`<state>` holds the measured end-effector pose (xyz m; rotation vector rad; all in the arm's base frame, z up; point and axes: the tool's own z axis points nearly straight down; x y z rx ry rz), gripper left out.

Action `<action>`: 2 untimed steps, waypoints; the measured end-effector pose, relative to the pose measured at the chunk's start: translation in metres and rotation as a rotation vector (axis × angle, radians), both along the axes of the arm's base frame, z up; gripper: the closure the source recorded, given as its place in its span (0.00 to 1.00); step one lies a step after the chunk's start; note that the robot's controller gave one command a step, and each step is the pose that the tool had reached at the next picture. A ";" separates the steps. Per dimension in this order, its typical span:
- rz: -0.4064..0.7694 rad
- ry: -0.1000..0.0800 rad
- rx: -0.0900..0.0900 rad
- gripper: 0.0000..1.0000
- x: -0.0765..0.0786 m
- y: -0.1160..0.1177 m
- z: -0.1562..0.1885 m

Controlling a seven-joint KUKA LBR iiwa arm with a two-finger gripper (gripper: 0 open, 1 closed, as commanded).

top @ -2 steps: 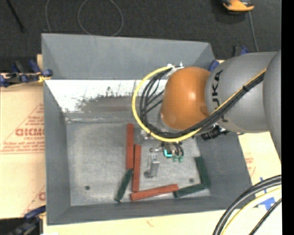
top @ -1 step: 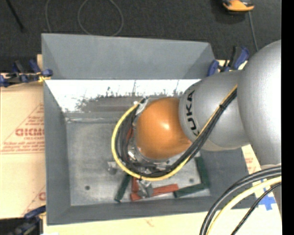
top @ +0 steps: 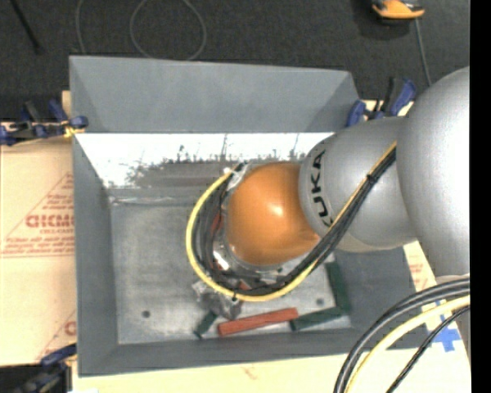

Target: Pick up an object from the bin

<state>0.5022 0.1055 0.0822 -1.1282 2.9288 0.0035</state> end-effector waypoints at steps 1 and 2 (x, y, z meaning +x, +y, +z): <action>0.174 -0.005 -0.001 1.00 0.028 0.045 0.055; 0.136 -0.012 -0.002 1.00 0.022 0.031 0.307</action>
Offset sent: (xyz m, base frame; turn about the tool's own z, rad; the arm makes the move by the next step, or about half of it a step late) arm 0.0258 0.0447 0.0533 -0.1747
